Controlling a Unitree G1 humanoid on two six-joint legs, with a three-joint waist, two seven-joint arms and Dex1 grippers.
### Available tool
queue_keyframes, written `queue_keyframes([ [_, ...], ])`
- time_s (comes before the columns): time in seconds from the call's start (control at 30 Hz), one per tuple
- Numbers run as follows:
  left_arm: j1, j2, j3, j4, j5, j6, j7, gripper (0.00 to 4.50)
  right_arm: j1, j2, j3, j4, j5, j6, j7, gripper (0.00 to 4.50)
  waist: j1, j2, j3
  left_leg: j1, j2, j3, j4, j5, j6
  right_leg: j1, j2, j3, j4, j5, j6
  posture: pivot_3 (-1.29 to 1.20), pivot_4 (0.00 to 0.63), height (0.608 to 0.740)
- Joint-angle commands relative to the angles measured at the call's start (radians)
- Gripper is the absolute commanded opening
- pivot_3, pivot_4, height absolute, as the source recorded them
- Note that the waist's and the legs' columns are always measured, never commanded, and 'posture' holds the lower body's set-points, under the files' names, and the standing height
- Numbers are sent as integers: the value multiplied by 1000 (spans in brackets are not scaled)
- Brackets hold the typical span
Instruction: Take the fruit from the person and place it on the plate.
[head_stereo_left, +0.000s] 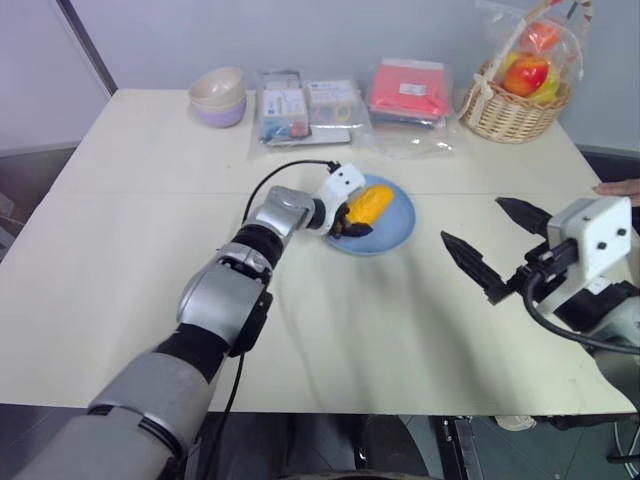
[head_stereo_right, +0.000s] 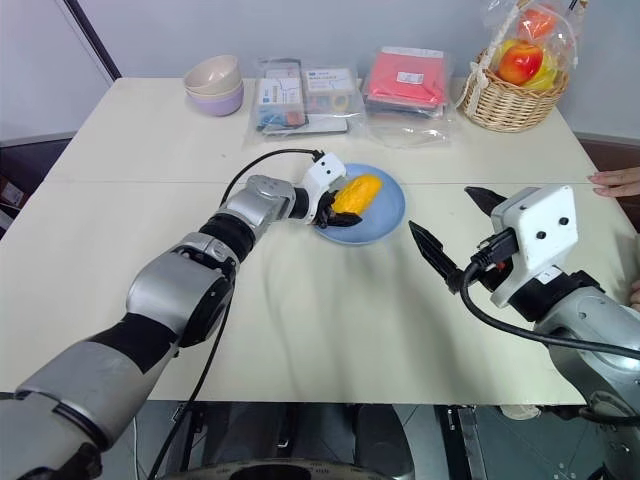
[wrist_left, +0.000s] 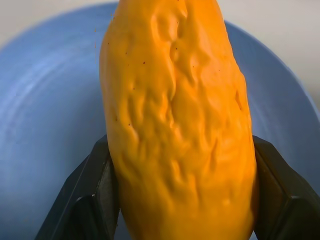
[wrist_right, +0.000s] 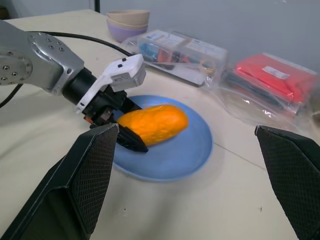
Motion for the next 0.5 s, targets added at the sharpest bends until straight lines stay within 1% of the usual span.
queue_keyframes([
  [0.03, -1, -8, 17, -7, 16, -22, 3, 3635, 7, -14, -36, -40, 25, -8, -17, 4500, 0, 0, 0, 0, 0, 0, 0, 0, 0, 0, 0, 0, 0, 0, 0, 0, 150, 740],
  [0.1, 4, -9, 21, -7, 21, -27, 4, 4486, 12, -18, -41, -40, 31, -10, -21, 4500, 1, 0, 0, 0, 0, 0, 0, 0, 0, 0, 0, 0, 0, 0, 0, 0, 150, 740],
  [0.2, 2, -8, 36, -11, 18, -45, 14, 4486, 14, -26, -45, -34, 38, -13, -24, 4500, 1, 0, 0, 0, 0, 0, 0, 0, 0, 0, 0, 0, 0, 0, 0, 0, 150, 740],
  [0.37, -44, 10, 109, -32, -35, -16, 0, 4486, 14, -40, -39, -30, 51, -17, -28, 4500, 1, 0, 0, 0, 0, 0, 0, 0, 0, 0, 0, 0, 0, 0, 0, 0, 150, 740],
  [0.43, -80, 31, 170, -85, -99, 30, -46, 4486, 10, -45, -32, -20, 52, -20, -21, 4500, 0, 0, 0, 0, 0, 0, 0, 0, 0, 0, 0, 0, 0, 0, 0, 0, 150, 740],
  [0.5, -93, 39, 202, -125, -132, 60, -60, 4486, 13, -49, -28, -12, 48, -25, -12, 4500, 0, 0, 0, 0, 0, 0, 0, 0, 0, 0, 0, 0, 0, 0, 0, 0, 150, 740],
])
